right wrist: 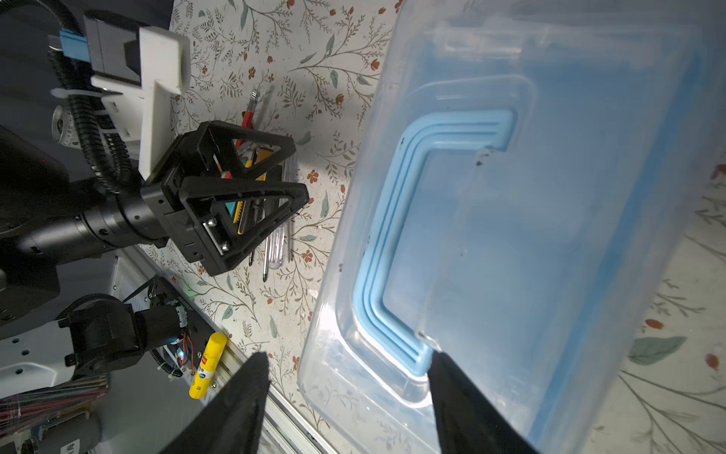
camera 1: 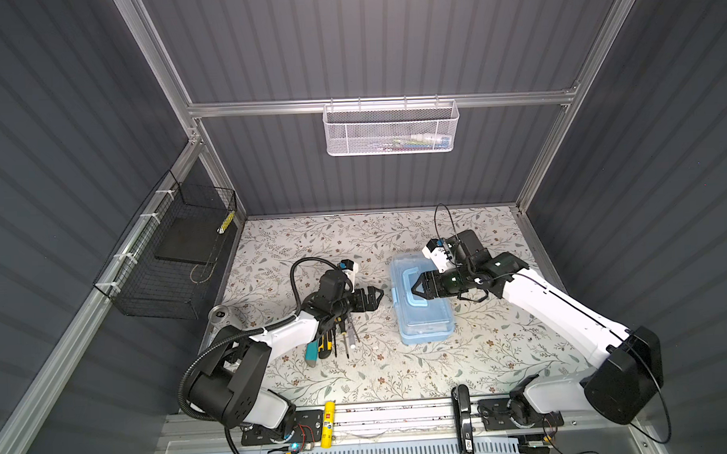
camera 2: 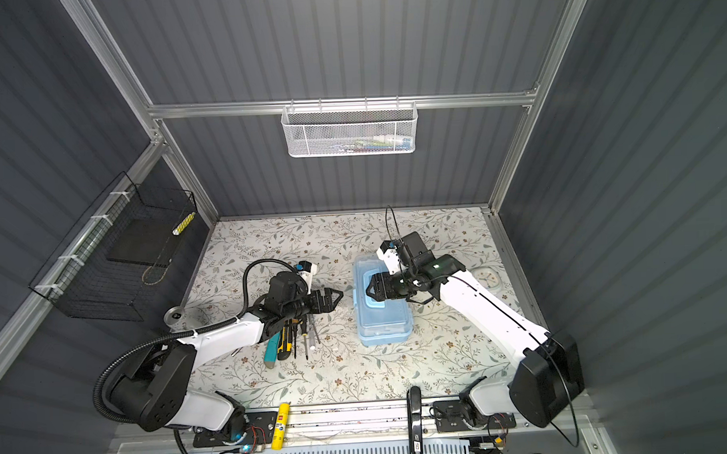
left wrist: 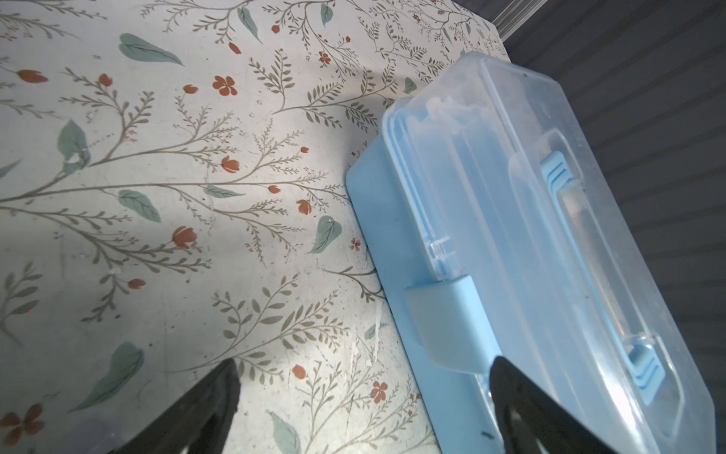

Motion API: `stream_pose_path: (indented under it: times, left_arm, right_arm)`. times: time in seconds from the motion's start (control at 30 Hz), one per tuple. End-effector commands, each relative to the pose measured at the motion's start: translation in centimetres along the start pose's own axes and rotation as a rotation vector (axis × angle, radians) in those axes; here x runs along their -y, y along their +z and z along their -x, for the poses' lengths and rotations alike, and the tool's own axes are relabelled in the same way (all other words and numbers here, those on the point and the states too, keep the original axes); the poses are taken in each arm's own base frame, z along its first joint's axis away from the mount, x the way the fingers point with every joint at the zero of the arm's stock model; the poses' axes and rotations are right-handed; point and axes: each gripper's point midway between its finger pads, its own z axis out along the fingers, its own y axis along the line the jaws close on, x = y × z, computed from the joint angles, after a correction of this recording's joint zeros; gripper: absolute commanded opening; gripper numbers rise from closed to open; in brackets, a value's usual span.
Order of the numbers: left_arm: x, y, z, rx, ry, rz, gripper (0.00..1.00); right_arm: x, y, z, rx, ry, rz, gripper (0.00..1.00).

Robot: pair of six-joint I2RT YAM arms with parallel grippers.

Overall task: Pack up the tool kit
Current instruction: 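Move both grippers toward the light-blue tool box from either end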

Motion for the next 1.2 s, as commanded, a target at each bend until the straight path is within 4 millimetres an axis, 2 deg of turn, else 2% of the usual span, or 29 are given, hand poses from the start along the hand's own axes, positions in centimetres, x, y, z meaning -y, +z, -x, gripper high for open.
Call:
stream_pose_path:
  times: [0.0, 0.3, 0.7, 0.97, 1.17]
  left_arm:
    - [1.6, 0.4, 1.2, 0.027, 0.007, -0.047, 0.99]
    - [2.3, 2.0, 0.8, 0.012, 0.036, -0.064, 0.99]
    - [2.8, 3.2, 1.0, 0.001, 0.058, -0.062, 0.99]
    - [2.6, 4.5, 0.4, -0.034, 0.074, -0.050, 0.99]
    - [2.6, 4.8, 0.1, -0.040, 0.072, -0.045, 0.99]
  right_arm:
    - [-0.5, 0.8, 0.7, 0.001, -0.002, 0.006, 0.65]
    - [-0.3, 3.5, 1.9, -0.018, 0.001, 0.014, 0.65]
    - [-0.4, 6.1, 0.6, -0.088, 0.032, 0.047, 0.66]
    - [-0.7, 6.4, 0.0, -0.086, 0.024, 0.096, 0.66]
    - [-2.5, 6.4, -0.9, -0.092, -0.010, 0.258, 0.65]
